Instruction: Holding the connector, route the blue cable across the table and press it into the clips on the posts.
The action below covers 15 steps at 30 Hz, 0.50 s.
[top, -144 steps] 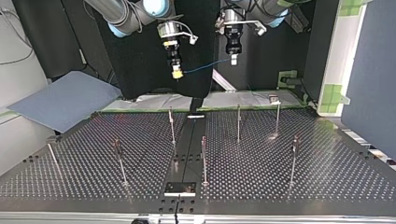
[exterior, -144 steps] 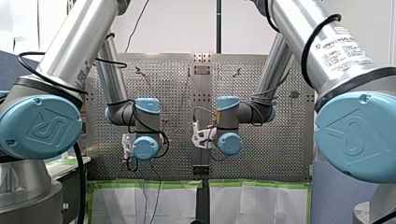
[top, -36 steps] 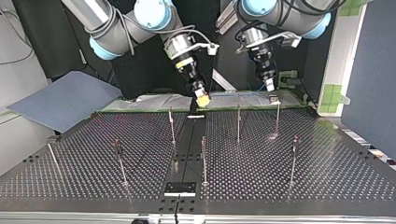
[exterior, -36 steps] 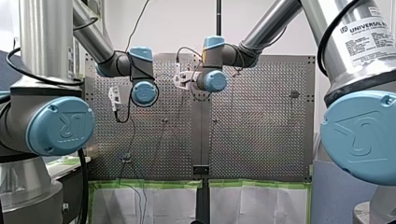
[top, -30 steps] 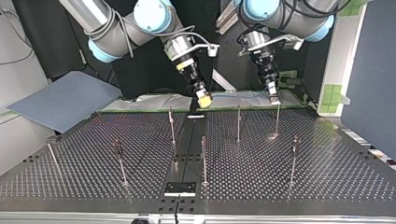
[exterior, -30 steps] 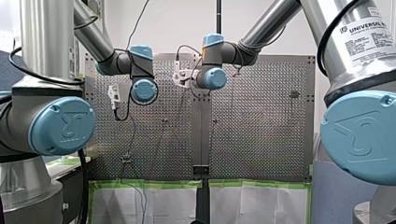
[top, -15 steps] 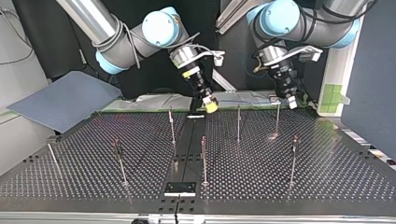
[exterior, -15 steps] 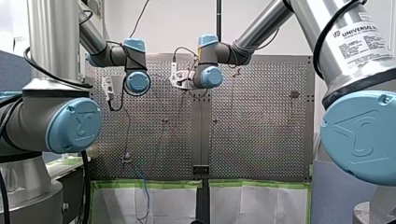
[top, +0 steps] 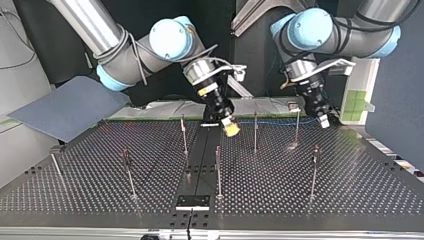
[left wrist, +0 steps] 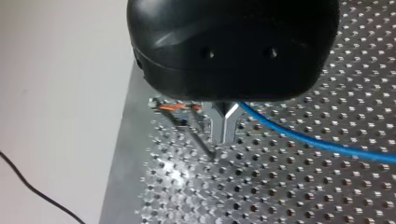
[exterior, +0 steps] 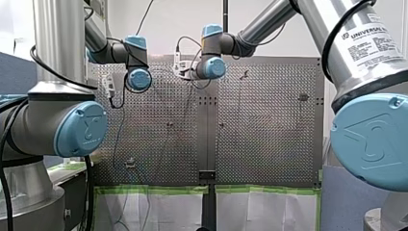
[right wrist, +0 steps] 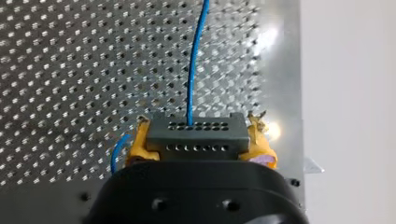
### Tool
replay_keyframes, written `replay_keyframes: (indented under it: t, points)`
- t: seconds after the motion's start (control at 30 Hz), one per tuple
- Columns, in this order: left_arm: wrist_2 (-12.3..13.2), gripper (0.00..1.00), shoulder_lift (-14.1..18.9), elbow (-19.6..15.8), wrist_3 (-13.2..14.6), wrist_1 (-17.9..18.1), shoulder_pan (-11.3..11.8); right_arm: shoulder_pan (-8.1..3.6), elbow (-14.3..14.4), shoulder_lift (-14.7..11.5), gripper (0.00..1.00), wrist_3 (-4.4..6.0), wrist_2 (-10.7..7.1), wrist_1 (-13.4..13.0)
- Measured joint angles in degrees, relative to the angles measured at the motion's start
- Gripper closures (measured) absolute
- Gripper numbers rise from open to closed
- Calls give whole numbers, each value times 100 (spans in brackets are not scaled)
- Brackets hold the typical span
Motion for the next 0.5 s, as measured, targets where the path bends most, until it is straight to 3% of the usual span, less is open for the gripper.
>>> replay_keyframes:
  t: [0.5]
  points:
    - [300, 100, -39, 524, -26, -202, 326, -5, -685, 560, 100, 0, -76, 203]
